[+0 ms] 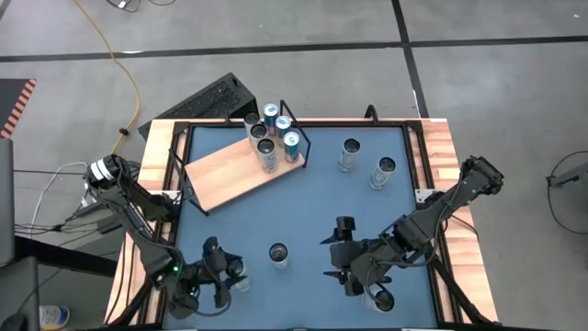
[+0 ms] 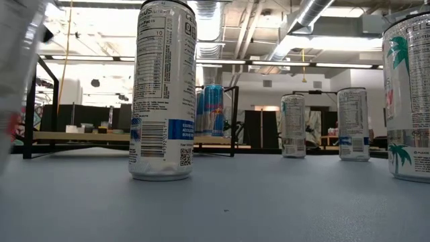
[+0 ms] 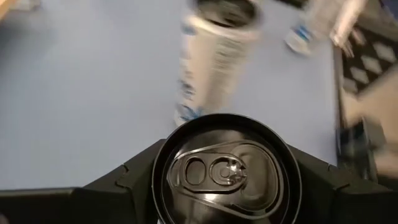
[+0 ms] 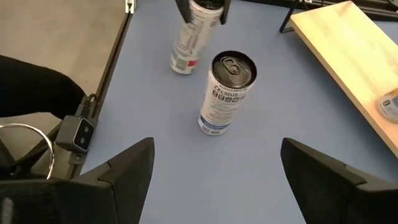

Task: Place canned beverage on shelf
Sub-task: Put the bottom left white and pink soda can on the shelf

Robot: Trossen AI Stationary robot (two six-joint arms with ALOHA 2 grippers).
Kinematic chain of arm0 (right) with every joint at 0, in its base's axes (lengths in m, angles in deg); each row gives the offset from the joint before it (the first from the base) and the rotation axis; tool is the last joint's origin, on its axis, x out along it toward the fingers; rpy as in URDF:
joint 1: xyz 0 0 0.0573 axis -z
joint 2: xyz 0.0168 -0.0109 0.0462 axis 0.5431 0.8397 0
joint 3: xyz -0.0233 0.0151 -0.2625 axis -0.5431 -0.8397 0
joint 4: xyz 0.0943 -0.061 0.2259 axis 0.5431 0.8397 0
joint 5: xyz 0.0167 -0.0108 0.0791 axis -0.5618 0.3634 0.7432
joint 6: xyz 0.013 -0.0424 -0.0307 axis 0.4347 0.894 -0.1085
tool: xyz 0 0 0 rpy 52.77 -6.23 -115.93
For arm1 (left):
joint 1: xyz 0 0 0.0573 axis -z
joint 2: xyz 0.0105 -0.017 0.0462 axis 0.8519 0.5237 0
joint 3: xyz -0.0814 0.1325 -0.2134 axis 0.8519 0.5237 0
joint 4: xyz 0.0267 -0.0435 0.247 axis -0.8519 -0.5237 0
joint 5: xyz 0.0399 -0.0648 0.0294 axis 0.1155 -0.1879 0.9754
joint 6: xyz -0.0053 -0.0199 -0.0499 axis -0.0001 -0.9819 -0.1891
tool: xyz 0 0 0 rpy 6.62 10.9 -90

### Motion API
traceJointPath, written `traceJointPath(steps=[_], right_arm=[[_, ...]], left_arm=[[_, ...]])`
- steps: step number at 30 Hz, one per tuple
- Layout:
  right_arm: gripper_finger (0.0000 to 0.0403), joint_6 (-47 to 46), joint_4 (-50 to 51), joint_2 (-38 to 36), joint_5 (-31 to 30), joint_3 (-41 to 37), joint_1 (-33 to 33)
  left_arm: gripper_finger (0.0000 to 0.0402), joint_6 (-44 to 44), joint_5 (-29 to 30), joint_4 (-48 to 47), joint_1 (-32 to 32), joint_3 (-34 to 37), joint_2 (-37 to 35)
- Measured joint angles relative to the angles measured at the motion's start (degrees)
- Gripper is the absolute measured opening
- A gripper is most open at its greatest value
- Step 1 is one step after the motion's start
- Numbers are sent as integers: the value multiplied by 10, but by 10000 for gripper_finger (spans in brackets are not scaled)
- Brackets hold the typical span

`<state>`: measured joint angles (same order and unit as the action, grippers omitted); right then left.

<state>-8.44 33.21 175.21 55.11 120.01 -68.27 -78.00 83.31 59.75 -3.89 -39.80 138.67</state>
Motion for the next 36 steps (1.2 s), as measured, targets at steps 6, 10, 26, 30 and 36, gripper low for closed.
traceJointPath(steps=[6, 10, 26, 30, 36], right_arm=[[334, -14, 1, 0, -2, 0, 4], [334, -14, 1, 0, -2, 0, 3], [334, -9, 1, 0, -2, 0, 11], [334, -9, 1, 0, -2, 0, 11], [334, -9, 3, 0, -2, 0, 11]], left_arm=[[237, -140, 21, -54, -22, -1, 0], [237, -174, 23, -141, -50, -28, 2], [237, -315, 115, -519, -245, -179, 1], [237, -302, 83, -558, -338, -179, 1], [237, -291, 96, -582, -453, -179, 0]])
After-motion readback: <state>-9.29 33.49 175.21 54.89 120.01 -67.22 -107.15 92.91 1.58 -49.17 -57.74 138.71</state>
